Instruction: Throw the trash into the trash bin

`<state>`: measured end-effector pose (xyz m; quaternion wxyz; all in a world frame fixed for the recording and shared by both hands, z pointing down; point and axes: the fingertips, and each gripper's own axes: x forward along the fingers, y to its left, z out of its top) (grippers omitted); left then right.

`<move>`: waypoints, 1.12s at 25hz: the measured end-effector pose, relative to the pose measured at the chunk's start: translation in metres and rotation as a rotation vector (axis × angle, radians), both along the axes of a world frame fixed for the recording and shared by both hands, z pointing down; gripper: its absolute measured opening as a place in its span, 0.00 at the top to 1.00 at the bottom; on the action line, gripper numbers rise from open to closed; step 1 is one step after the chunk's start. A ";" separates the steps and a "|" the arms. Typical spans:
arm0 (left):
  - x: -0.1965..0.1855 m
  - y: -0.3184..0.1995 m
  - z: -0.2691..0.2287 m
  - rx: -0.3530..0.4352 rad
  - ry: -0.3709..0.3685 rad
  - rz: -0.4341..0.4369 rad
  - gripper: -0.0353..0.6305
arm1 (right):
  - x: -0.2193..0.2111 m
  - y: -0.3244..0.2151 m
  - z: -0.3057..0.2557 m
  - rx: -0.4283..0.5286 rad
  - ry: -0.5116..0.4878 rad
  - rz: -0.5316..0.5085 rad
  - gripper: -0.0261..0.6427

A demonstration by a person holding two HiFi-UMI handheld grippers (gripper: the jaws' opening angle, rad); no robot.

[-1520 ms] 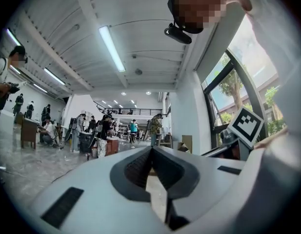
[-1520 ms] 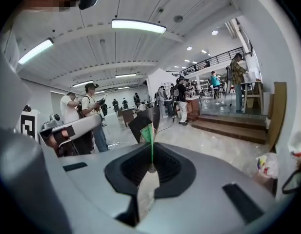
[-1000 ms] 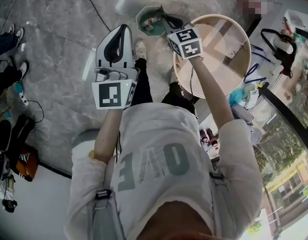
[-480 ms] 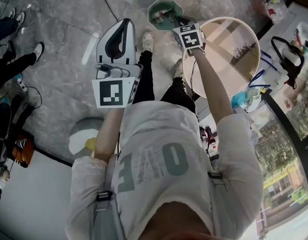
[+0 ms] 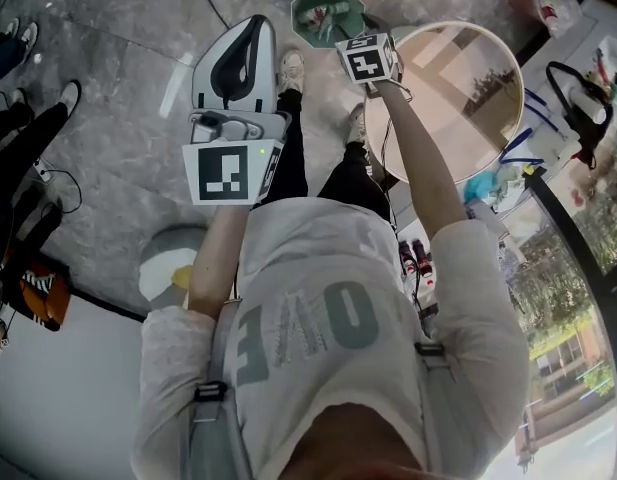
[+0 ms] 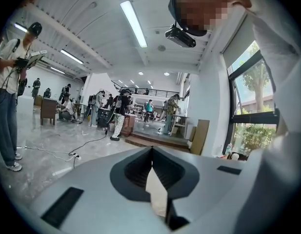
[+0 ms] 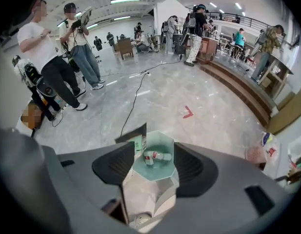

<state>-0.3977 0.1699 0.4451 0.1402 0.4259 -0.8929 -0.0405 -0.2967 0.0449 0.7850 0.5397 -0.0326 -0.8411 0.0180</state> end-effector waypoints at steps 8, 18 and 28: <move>0.004 0.005 0.005 -0.008 0.019 -0.004 0.93 | 0.017 0.006 0.004 -0.016 0.022 -0.004 0.60; 0.019 -0.016 -0.024 0.026 -0.026 0.030 0.93 | 0.008 -0.018 -0.057 0.021 -0.125 0.103 0.60; 0.113 -0.130 -0.124 0.163 -0.171 0.265 0.93 | 0.053 -0.140 -0.364 0.034 -0.802 0.512 0.93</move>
